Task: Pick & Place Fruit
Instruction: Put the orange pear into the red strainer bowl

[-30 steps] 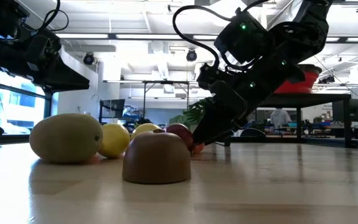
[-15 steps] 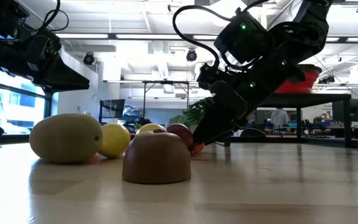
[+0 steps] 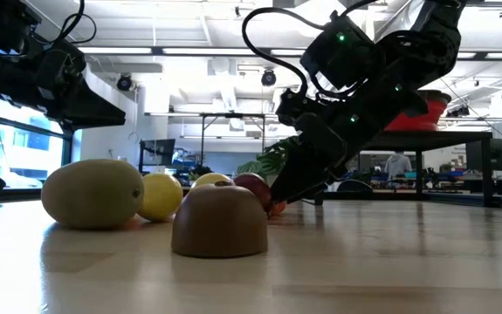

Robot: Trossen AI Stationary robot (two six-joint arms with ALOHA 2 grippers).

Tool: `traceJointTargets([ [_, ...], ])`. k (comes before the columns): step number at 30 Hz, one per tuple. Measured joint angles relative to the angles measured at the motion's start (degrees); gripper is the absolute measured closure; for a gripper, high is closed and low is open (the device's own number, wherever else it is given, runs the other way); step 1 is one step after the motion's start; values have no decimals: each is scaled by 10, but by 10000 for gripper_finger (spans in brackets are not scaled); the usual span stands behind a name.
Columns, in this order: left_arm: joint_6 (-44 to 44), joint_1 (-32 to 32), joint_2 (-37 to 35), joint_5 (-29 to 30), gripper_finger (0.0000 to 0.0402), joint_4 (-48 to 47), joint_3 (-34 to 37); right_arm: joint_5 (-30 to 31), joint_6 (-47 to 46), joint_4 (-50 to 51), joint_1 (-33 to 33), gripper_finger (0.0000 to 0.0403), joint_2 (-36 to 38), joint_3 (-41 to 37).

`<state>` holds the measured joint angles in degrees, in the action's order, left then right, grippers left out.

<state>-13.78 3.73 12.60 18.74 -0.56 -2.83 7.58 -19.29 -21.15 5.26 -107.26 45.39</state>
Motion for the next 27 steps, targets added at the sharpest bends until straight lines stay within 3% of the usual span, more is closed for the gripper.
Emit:
traceJointTargets([
  [8, 0, 0, 0, 0, 274, 0, 0, 0, 0, 0, 0, 256, 0, 0],
  [27, 0, 0, 0, 0, 274, 0, 0, -5, 5, 9, 0, 260, 22, 0],
])
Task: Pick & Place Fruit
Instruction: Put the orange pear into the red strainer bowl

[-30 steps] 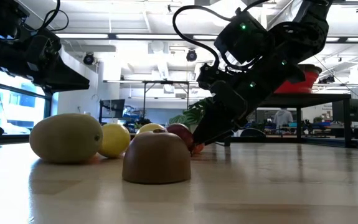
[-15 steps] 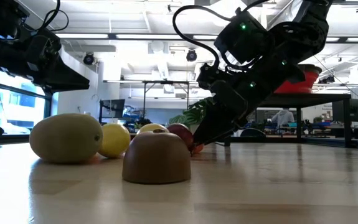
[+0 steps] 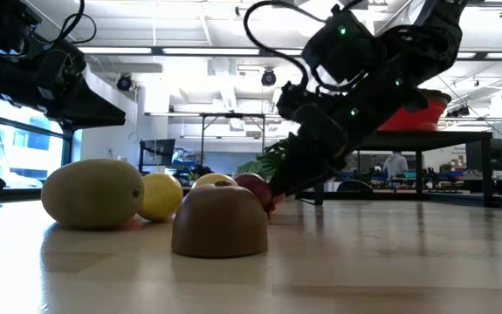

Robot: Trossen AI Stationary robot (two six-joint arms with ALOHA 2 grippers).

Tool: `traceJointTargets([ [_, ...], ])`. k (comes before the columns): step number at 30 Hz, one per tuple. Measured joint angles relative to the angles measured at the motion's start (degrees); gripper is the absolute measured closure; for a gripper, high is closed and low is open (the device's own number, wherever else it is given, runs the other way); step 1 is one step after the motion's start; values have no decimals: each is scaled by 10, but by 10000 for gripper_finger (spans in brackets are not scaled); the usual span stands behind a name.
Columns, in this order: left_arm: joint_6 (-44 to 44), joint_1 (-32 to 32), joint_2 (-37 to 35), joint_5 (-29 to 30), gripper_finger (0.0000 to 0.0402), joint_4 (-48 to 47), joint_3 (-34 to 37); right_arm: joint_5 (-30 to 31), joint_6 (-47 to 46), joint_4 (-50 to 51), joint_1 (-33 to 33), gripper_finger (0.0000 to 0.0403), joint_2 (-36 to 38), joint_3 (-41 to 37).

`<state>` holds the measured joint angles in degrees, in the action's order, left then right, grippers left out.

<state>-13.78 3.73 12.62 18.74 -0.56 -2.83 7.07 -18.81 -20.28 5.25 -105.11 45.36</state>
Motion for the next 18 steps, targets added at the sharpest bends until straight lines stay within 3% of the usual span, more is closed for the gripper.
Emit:
traceJointTargets([
  [18, 0, 0, 0, 0, 274, 2, 0, 107, 27, 175, -18, 263, 232, 0],
])
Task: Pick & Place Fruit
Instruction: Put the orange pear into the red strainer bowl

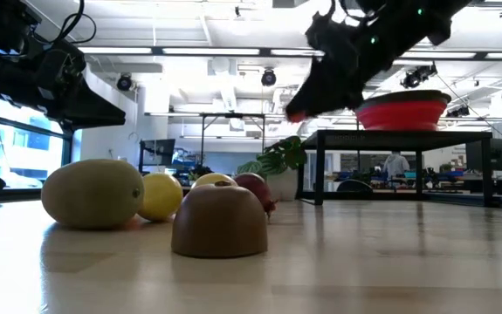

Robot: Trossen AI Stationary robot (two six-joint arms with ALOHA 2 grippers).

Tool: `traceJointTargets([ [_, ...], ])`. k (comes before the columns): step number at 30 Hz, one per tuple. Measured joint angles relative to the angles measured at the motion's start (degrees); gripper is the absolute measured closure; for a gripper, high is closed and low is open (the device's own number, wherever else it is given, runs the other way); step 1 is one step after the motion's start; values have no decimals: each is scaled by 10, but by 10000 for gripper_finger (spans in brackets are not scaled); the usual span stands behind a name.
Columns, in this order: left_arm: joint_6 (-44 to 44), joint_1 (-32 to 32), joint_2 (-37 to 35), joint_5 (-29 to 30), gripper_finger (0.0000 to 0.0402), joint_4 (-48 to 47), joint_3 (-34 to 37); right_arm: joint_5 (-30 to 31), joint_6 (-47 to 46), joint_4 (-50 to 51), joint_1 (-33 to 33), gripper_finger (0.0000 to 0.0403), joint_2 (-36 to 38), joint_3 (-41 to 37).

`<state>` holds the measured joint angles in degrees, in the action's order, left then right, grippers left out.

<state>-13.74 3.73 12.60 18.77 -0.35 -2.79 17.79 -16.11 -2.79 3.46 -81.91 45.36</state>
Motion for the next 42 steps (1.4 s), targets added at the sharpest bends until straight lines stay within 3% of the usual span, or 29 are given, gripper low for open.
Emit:
traceJointTargets([
  [9, 2, 0, 0, 1, 274, 1, 0, 44, 24, 42, -33, 265, 123, 0],
  [24, 2, 0, 0, 2, 274, 2, 0, 267, 126, 81, -124, 266, 268, 0],
  [30, 2, 0, 0, 2, 274, 2, 0, 360, 137, 89, -175, 266, 279, 0],
  [42, 2, 0, 0, 2, 274, 2, 0, 378, 130, 116, -293, 267, 237, 0],
])
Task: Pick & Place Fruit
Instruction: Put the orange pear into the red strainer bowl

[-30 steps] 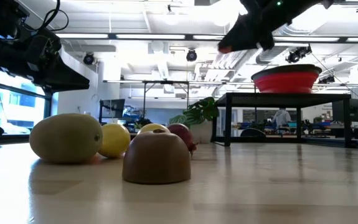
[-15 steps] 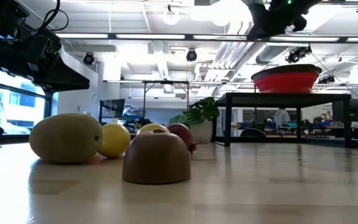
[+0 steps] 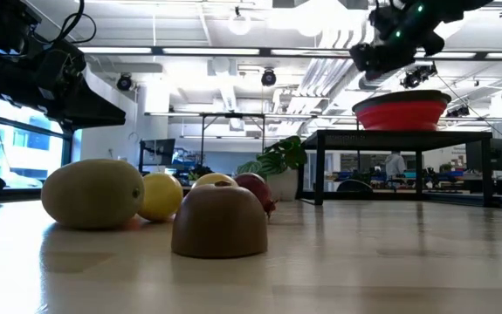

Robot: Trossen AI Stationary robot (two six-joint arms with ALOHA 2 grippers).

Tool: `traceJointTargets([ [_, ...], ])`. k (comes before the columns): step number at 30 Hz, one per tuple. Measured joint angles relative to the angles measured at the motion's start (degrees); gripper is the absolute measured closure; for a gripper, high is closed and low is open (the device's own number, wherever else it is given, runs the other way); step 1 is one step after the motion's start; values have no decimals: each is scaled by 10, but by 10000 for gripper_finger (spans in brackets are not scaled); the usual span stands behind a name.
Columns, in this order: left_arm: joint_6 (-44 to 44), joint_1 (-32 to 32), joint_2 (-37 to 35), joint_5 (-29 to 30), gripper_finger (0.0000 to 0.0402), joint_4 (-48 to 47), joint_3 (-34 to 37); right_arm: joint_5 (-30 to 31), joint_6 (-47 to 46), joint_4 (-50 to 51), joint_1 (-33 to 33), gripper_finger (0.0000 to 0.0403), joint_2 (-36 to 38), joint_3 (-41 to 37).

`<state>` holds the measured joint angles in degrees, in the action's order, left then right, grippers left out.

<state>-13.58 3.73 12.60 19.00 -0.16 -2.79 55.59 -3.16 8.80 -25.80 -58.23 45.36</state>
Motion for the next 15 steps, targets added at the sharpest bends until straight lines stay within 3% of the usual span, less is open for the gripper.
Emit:
traceJointTargets([
  [10, 0, 0, 0, 0, 274, 0, 0, -35, -46, 69, -49, 267, -41, 0],
  [15, 0, 0, 0, 0, 274, 0, 0, -29, -46, 66, -51, 240, -41, 0],
])
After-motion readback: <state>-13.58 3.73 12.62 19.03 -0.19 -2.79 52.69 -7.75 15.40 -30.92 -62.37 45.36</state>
